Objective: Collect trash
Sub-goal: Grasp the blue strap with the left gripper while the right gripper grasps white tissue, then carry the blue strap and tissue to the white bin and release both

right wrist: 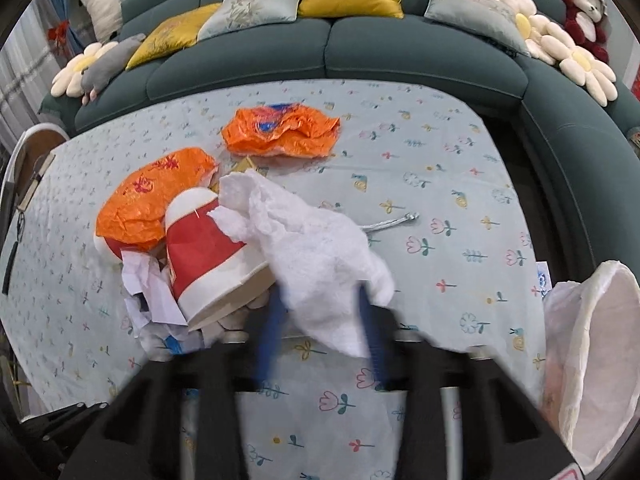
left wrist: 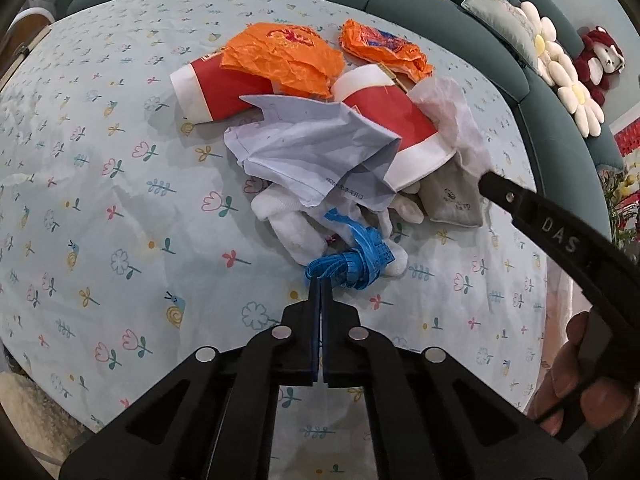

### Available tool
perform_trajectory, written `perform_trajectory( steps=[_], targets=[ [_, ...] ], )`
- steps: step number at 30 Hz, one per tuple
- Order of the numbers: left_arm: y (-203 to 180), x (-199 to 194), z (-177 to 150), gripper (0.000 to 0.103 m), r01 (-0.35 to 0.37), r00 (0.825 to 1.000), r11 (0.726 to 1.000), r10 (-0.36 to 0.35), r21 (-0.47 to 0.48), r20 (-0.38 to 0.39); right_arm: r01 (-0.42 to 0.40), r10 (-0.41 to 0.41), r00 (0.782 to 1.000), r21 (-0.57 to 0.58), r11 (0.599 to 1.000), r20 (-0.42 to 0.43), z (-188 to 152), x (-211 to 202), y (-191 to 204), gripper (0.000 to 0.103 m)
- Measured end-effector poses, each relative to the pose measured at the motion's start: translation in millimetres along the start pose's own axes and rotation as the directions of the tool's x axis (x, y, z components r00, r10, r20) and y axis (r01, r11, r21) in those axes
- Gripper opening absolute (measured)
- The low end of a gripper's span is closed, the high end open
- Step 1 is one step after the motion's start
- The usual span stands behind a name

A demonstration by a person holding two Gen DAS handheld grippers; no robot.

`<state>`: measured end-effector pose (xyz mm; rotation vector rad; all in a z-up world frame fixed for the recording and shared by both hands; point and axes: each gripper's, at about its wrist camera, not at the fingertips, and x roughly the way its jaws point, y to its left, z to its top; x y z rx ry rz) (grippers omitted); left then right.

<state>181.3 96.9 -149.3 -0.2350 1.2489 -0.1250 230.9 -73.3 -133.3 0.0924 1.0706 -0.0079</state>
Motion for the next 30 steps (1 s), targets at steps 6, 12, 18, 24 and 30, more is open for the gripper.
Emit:
perform_trajectory(
  steps=[6, 12, 18, 24, 30],
  targets=[
    [-4.1, -16.2, -3.7, 0.000, 0.028, 0.999, 1.000, -0.028, -0.001, 0.027, 0.003, -0.004, 0.999, 0.026, 1.000, 0.051, -4.7, -23.5, -13.2, 0.001],
    [-14.9, -9.6, -2.0, 0.045, 0.008, 1.000, 1.000, -0.008, 0.008, 0.019, -0.006, 0.000, 0.997, 0.077, 0.997, 0.078, -10.0, -45.2, -31.9, 0.001],
    [-25.3, 10.3, 5.5, 0.047, -0.018, 1.000, 0.999, 0.018, 0.041, 0.012, -0.007, -0.002, 0.996, 0.101, 0.995, 0.085, -12.0, -55.9, -45.7, 0.001],
    [-25.5, 17.7, 10.3, 0.021, -0.047, 0.999, 0.996, 0.045, 0.073, 0.026, -0.012, 0.004, 0.997, 0.113, 0.994, 0.078, -13.4, -55.1, -50.9, 0.001],
    [-24.9, 8.9, 6.7, 0.003, -0.038, 0.999, 0.996, 0.036, 0.078, 0.027, -0.025, 0.015, 0.996, 0.117, 0.993, 0.083, -16.9, -59.8, -51.2, 0.001]
  ],
)
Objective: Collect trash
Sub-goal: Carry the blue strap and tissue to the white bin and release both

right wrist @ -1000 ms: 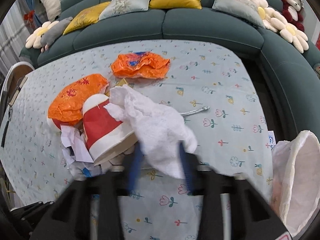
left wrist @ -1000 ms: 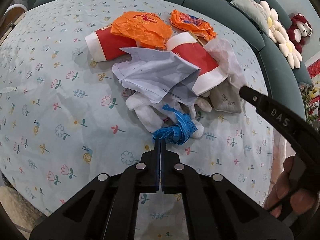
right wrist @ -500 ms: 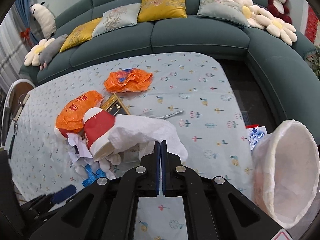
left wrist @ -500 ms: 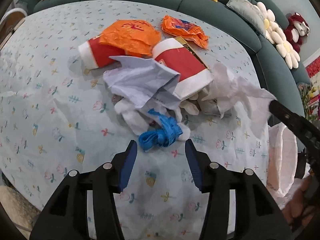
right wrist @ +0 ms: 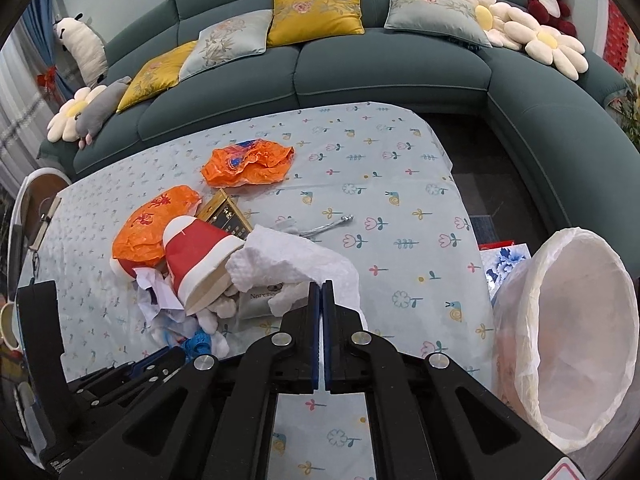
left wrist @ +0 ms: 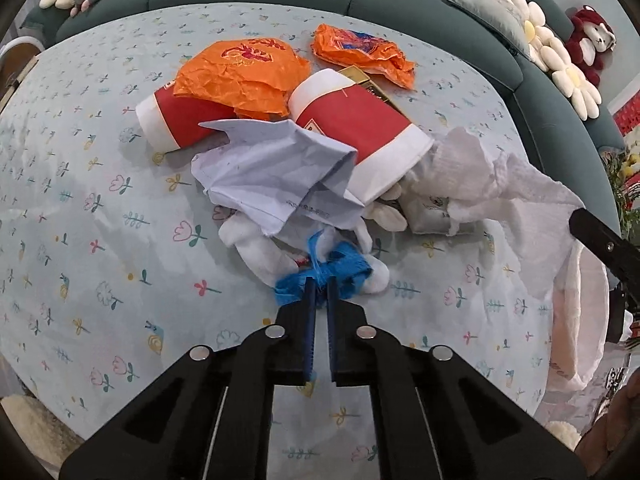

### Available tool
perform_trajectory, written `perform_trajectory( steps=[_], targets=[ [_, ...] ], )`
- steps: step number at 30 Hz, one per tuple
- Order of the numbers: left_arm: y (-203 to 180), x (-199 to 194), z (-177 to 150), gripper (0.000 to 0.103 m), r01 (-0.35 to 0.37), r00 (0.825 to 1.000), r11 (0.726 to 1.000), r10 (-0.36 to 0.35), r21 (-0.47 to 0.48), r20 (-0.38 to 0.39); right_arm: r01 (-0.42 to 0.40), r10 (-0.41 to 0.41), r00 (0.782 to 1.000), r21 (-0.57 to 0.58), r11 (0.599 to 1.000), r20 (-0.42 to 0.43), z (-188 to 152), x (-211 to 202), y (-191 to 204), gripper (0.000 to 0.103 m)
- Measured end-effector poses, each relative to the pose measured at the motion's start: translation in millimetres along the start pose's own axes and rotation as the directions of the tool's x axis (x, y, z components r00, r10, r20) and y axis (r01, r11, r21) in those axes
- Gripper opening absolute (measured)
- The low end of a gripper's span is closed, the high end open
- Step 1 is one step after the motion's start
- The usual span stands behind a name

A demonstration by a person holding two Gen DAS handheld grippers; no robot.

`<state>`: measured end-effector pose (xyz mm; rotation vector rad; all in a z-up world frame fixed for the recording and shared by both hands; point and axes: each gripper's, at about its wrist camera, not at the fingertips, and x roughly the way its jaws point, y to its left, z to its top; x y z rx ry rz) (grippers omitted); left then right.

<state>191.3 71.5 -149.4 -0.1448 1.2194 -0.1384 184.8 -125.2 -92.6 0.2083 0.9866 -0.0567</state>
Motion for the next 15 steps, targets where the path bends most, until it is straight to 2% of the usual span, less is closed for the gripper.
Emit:
perform_trajectory(
  steps=[8, 15],
  targets=[
    [-20.5, -31.0, -12.2, 0.002, 0.032, 0.999, 0.999, -0.034, 0.034, 0.033, -0.004, 0.003, 0.999, 0.023, 1.000, 0.054, 2.3, -31.4, -11.3, 0.001],
    [-62.1, -64.3, -17.6, 0.002, 0.082, 0.993, 0.991, -0.090, 0.102, 0.075, 0.007, -0.013, 0.993, 0.051, 0.999, 0.120, 4.0, -68.4, -33.0, 0.001]
  ],
)
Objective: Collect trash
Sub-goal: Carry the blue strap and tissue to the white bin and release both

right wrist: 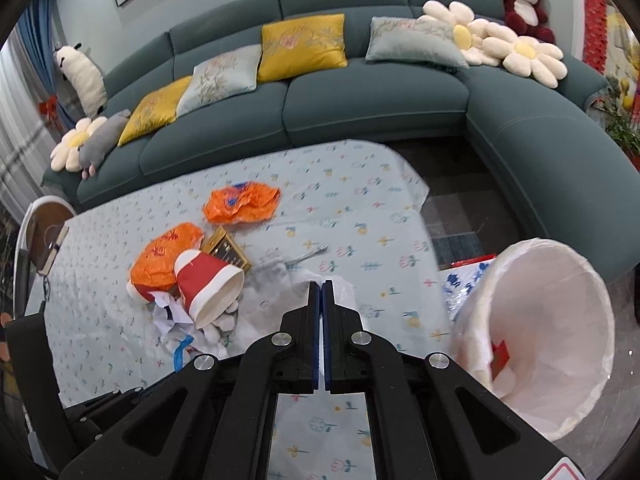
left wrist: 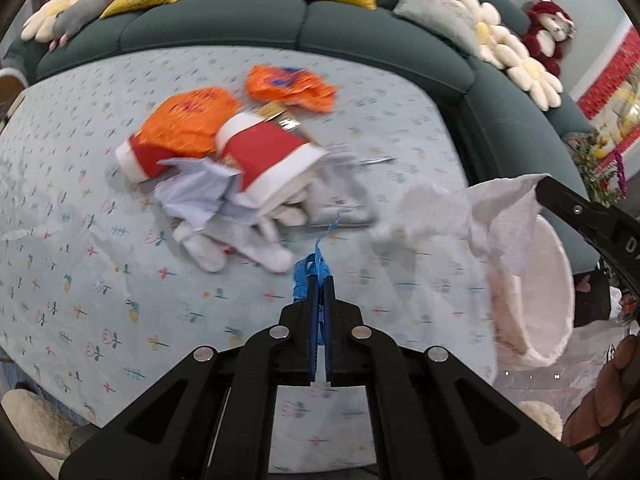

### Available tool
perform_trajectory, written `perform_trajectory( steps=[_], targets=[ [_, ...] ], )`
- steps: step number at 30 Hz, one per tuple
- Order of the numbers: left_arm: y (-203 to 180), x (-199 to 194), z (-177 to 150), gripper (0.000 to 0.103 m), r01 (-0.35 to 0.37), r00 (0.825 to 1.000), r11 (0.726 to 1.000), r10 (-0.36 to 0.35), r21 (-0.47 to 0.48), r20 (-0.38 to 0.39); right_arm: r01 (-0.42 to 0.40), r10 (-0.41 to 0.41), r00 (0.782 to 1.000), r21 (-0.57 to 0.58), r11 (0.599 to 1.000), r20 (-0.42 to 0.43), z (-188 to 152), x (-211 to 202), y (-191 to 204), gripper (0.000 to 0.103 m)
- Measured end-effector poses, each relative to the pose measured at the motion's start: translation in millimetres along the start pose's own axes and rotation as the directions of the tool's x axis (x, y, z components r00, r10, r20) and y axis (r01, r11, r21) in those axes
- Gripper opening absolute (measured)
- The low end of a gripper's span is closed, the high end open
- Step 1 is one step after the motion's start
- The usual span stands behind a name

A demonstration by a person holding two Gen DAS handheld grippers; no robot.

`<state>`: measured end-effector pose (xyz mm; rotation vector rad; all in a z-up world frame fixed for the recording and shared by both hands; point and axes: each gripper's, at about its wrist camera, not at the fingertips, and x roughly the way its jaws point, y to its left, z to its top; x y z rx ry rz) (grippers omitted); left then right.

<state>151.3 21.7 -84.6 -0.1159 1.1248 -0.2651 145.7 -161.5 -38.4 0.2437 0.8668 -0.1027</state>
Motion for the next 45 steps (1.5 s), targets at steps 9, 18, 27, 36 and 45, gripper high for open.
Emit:
perform_trajectory(
  steps=[9, 18, 27, 36, 45],
  targets=[
    [-67.1, -24.5, -0.9, 0.002, 0.088, 0.995, 0.992, -0.091, 0.094, 0.027, 0.038, -0.044, 0.995, 0.062, 0.997, 0.088, 5.8, -48.4, -47.9, 0.001],
    [-149.3, -31.6, -11.4, 0.002, 0.192, 0.981, 0.958, -0.194, 0.214, -0.013, 0.111, -0.134, 0.981, 0.163, 0.980, 0.139, -1.4, -91.7, -124.0, 0.001],
    [-219.2, -27.0, -19.1, 0.002, 0.260, 0.965, 0.914, -0.254, 0.310, -0.061, 0.163, -0.199, 0.971, 0.243, 0.956, 0.133, -21.0, -107.1, -183.3, 0.001],
    [-258.6, -16.2, -22.9, 0.002, 0.301, 0.954, 0.884, -0.282, 0.357, -0.106, 0.195, -0.237, 0.965, 0.295, 0.935, 0.115, -31.1, -107.8, -215.3, 0.002],
    [-259.3, -11.2, -19.8, 0.031, 0.287, 0.958, 0.907, -0.265, 0.310, -0.111, 0.212, -0.262, 0.957, 0.315, 0.925, 0.124, -32.4, -111.8, -223.9, 0.027]
  ],
)
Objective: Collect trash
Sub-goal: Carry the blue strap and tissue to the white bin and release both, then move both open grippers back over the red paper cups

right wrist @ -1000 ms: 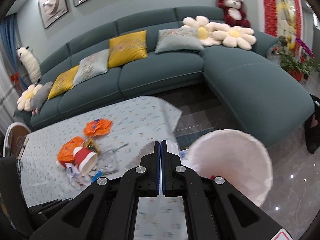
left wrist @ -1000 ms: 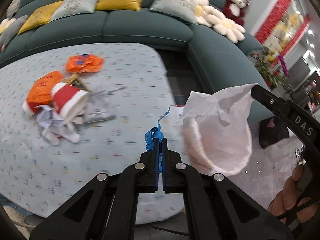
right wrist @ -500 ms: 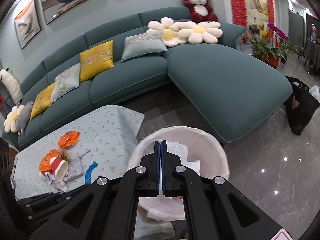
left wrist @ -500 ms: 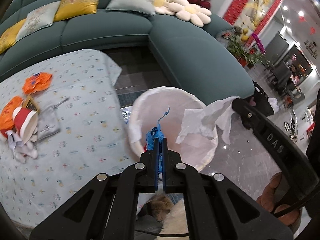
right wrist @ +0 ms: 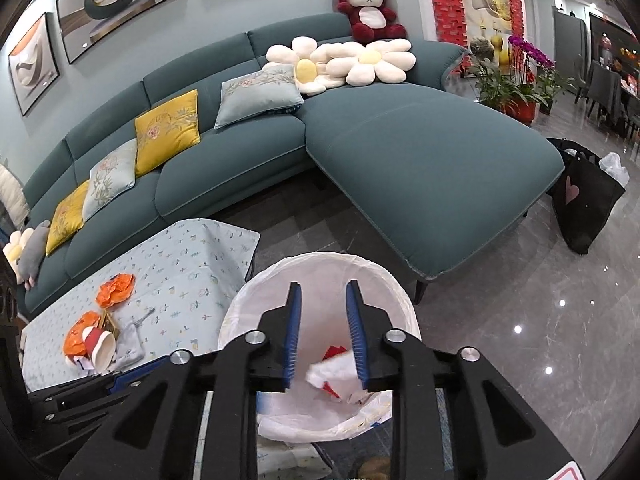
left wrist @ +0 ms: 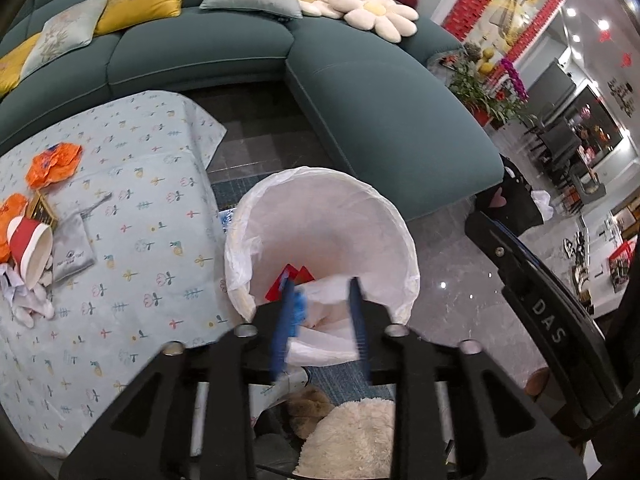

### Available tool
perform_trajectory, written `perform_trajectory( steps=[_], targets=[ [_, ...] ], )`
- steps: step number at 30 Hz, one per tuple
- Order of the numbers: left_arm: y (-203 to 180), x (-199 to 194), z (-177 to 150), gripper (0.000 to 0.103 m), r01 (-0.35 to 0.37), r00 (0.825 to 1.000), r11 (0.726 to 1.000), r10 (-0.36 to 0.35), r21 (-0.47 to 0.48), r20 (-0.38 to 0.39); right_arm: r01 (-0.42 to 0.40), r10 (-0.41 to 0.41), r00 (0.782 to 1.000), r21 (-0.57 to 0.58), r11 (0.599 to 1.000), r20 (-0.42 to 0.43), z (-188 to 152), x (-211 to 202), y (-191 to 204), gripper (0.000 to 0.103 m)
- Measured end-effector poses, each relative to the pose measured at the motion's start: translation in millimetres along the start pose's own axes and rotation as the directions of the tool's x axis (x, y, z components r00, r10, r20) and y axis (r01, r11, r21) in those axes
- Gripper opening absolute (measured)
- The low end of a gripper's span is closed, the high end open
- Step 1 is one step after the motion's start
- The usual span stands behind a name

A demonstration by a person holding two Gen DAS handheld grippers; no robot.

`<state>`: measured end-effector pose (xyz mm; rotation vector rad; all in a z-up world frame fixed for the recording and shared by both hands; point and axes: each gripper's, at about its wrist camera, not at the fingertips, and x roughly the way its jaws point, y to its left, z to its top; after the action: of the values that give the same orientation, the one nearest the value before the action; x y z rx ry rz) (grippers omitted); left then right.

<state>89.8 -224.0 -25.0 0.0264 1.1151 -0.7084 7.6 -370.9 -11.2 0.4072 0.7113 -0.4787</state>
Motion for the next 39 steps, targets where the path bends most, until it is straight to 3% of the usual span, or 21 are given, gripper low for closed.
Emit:
perform_trajectory(
  steps=[5, 9, 16, 24, 35, 39],
  targets=[
    [12.7, -8.8, -2.9, 0.031, -0.020, 1.000, 1.000, 0.020, -0.017, 0.017, -0.009, 0.009, 1.000, -0.003, 1.000, 0.003, -2.6, -3.0, 6.5, 0.035],
    [25.9, -21.7, -6.4, 0.044, -0.062, 0.997, 0.997, 0.063, -0.038, 0.050, -0.026, 0.026, 1.000, -0.021, 0.999, 0.006, -4.7, -7.7, 19.1, 0.040],
    [74.4, -46.5, -16.4, 0.051, -0.136, 0.985, 0.982, 0.148, -0.127, 0.090, -0.060, 0.061, 0.998, -0.091, 0.994, 0.008, -12.3, -16.7, 58.0, 0.050],
    [141.6, -74.2, -35.2, 0.063, -0.222, 0.962, 0.942, 0.253, -0.252, 0.100, -0.104, 0.103, 0.995, -0.172, 0.980, -0.017, -26.1, -19.6, 106.5, 0.051],
    [224.8, -99.2, -57.7, 0.064, -0.303, 0.929, 0.865, 0.361, -0.401, 0.077, -0.164, 0.147, 0.986, -0.254, 0.953, -0.083, -52.4, -9.3, 173.0, 0.051],
    [253.5, -99.9, -61.8, 0.070, -0.322, 0.922, 0.832, 0.385, -0.452, 0.053, -0.183, 0.156, 0.981, -0.279, 0.943, -0.115, -62.1, 0.9, 195.7, 0.051]
  ],
)
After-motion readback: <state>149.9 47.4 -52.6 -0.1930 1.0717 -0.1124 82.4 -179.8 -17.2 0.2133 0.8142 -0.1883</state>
